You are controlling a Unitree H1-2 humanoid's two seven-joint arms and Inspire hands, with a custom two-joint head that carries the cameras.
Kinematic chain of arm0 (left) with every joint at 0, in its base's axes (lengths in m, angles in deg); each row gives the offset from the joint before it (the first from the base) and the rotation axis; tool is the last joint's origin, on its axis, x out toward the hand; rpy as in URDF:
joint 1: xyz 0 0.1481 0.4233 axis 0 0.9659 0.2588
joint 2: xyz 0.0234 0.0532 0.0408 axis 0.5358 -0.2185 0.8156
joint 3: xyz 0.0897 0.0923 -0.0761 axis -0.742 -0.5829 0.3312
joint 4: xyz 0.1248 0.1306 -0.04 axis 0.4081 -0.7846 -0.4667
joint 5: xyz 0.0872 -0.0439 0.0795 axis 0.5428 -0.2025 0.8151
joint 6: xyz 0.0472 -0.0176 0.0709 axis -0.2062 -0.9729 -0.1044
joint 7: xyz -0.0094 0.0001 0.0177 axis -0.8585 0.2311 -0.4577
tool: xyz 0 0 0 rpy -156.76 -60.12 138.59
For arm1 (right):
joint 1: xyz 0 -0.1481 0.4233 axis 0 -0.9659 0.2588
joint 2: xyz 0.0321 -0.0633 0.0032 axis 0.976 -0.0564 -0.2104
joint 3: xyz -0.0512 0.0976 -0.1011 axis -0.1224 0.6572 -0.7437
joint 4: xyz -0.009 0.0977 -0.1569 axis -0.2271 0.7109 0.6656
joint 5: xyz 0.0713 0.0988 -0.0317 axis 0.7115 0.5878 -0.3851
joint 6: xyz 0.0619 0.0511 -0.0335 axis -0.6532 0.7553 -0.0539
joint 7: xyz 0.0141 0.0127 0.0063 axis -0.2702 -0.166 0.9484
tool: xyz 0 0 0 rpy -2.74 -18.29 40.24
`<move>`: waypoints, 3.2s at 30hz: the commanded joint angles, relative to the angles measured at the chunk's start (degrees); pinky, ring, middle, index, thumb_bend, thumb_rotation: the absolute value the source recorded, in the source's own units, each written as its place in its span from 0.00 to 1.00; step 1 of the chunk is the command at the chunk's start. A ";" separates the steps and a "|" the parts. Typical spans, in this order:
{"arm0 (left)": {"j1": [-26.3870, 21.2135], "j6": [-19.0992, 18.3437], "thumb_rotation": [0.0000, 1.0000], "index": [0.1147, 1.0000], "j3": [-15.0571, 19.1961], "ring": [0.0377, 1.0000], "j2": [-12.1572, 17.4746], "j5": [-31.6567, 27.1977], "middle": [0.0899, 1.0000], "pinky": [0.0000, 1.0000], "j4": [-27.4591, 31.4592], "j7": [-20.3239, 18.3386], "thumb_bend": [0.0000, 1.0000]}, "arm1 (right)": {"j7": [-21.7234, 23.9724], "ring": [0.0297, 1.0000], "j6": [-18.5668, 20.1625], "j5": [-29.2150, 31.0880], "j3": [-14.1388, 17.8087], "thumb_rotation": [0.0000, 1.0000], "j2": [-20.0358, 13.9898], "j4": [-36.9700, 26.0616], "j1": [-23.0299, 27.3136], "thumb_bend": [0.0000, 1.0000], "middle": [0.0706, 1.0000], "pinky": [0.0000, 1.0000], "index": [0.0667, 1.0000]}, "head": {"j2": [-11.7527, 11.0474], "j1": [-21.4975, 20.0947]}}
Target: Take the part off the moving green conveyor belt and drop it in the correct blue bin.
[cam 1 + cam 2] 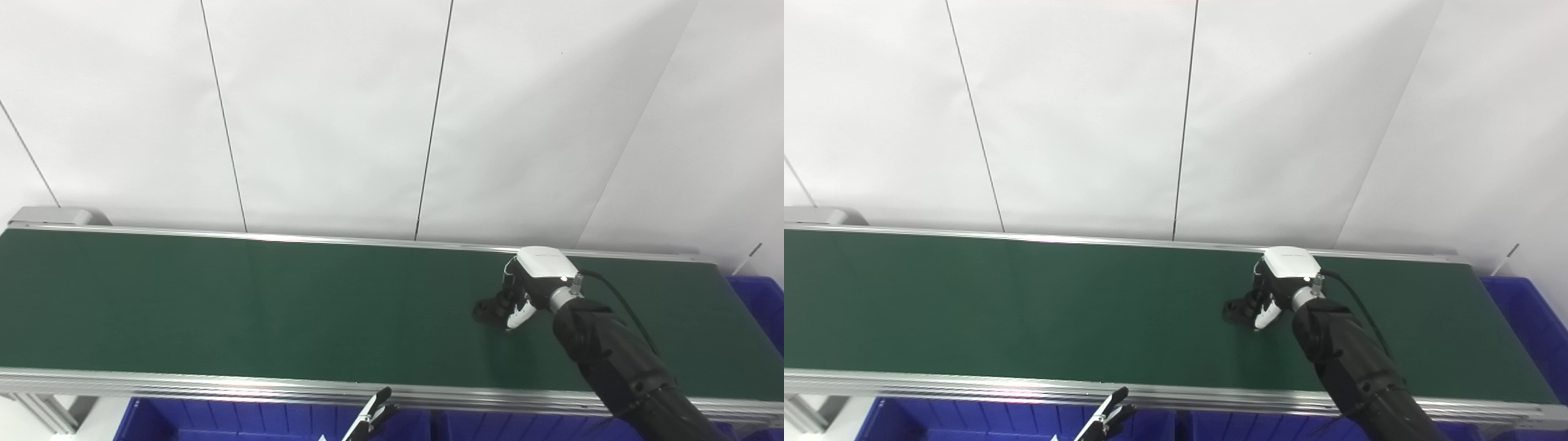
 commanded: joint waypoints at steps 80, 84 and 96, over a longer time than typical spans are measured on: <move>-0.83 -5.61 0.78 0.98 1.74 0.95 2.06 -3.26 0.92 0.95 7.81 -2.51 0.99 | -1.29 0.68 -18.02 19.86 21.84 0.88 5.64 -57.68 -49.57 0.84 0.75 0.58 0.74 | 6.00 -2.75; -0.80 -4.82 0.77 0.98 1.71 0.94 1.82 -3.46 0.92 0.95 6.78 -2.58 1.00 | -3.49 0.68 -18.99 20.93 21.75 0.92 9.17 -55.32 -51.21 0.83 0.75 0.57 0.75 | 5.01 -1.84; -0.32 -3.62 0.79 0.98 1.45 0.96 1.99 -2.43 0.93 0.96 5.32 -2.53 1.00 | -9.68 0.66 -27.01 23.85 21.32 0.95 15.01 -40.24 -51.84 0.75 0.77 0.57 0.77 | 3.26 -0.69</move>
